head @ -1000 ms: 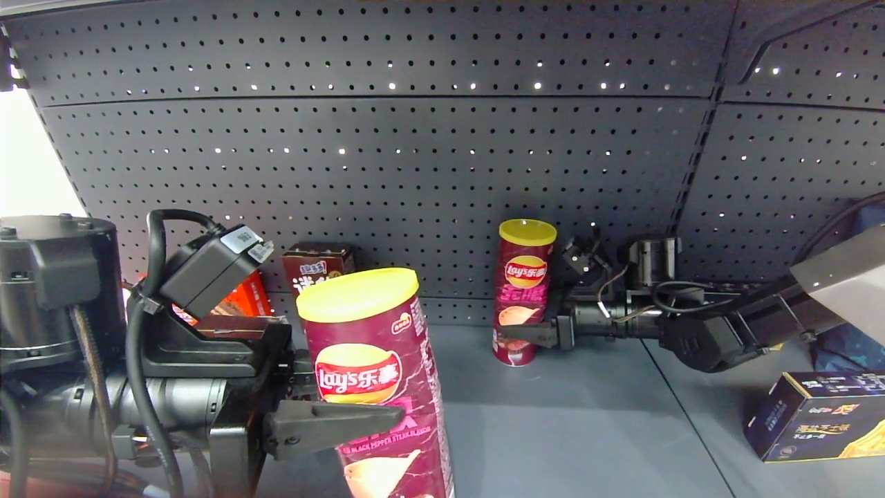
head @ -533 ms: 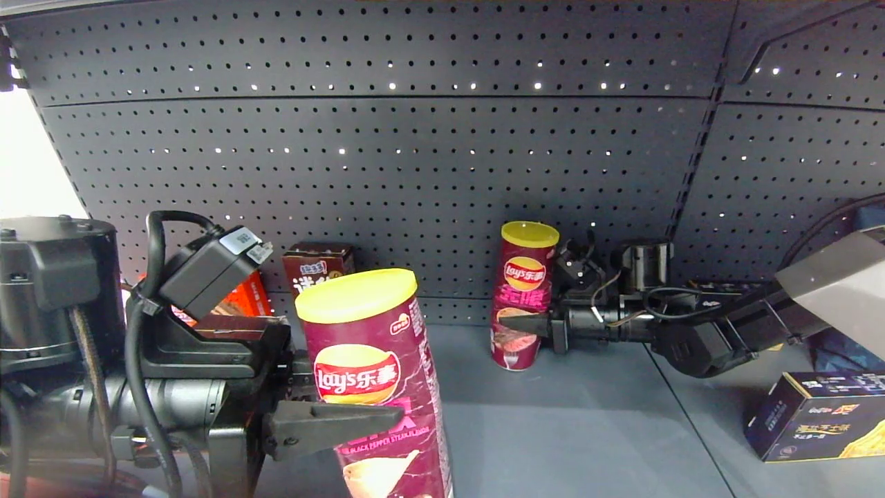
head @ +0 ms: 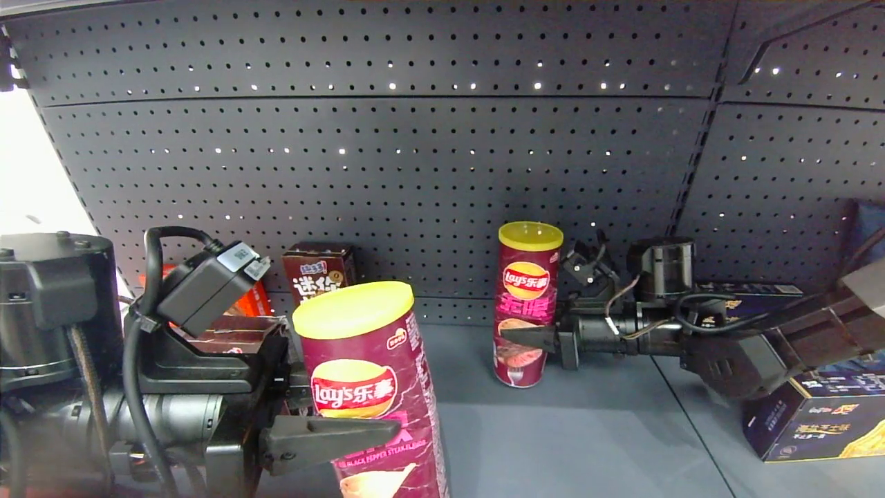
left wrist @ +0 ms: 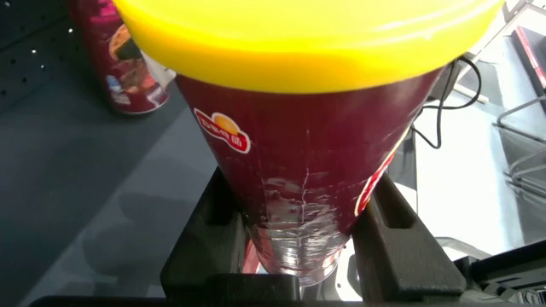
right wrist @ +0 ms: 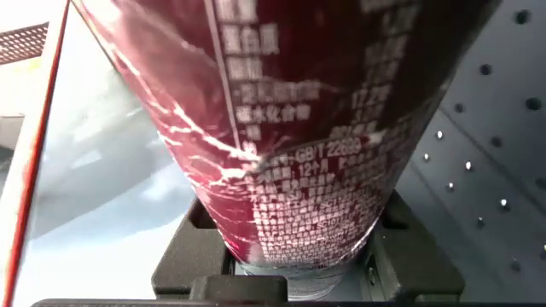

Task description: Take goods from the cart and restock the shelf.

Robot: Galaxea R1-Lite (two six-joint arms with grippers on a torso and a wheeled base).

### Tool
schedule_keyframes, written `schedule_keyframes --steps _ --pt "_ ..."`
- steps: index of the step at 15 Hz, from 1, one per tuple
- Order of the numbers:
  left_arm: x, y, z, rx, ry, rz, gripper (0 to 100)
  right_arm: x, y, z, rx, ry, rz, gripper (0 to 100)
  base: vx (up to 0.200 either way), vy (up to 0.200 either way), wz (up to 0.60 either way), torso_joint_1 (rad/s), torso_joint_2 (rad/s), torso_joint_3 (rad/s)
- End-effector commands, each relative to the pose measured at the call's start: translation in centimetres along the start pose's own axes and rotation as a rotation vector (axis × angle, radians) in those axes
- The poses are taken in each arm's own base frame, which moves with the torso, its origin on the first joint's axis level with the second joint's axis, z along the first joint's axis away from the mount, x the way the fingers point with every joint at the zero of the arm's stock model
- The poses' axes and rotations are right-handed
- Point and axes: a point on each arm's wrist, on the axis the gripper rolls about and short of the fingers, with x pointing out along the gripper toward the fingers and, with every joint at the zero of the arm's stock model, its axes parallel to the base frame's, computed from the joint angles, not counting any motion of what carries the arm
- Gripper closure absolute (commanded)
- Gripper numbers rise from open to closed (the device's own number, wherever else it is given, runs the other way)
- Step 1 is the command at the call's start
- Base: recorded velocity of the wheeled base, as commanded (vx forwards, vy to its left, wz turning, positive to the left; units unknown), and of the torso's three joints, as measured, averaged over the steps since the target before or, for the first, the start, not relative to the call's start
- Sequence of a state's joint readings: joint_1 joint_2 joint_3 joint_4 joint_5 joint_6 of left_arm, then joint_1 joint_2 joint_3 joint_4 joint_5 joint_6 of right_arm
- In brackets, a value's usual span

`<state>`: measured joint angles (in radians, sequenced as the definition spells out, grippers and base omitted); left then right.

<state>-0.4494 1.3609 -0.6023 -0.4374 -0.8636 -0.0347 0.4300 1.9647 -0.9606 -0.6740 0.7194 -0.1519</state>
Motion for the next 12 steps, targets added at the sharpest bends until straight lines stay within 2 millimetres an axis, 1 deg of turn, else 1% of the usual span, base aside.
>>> schedule_keyframes --steps 1,2,4,7,9,11,12 --pt "-0.2 -0.3 0.0 0.006 -0.005 -0.002 100 -1.5 2.1 1.3 -0.029 -0.025 0.009 100 0.000 0.000 0.00 0.000 0.00 0.000" --pt "-0.3 -0.4 0.0 0.007 -0.006 -0.002 100 -1.7 2.4 1.4 -0.033 -0.029 0.013 100 0.000 0.000 0.00 0.000 0.00 0.000" --pt "-0.4 -0.5 0.0 0.008 -0.007 0.001 100 -2.8 4.4 1.8 -0.044 -0.033 0.036 100 0.000 0.000 0.00 0.000 0.00 0.000" --pt "-0.6 -0.8 0.0 0.016 -0.012 -0.002 100 -3.8 5.6 2.0 -0.052 -0.039 0.044 100 0.000 0.000 0.00 0.000 0.00 0.000" --pt "-0.6 -0.8 0.1 0.016 -0.014 -0.001 100 -4.3 6.4 1.7 -0.047 -0.032 0.057 100 0.000 0.000 0.00 0.000 0.00 0.000" --pt "-0.7 -0.8 0.0 0.015 -0.013 0.000 100 -5.1 7.8 1.0 -0.040 -0.019 0.076 100 0.000 0.000 0.00 0.000 0.00 0.000" --pt "-0.7 -0.8 0.0 0.015 -0.013 0.000 100 -5.3 8.1 0.7 -0.039 -0.016 0.079 100 0.000 0.000 0.00 0.000 0.00 0.000"
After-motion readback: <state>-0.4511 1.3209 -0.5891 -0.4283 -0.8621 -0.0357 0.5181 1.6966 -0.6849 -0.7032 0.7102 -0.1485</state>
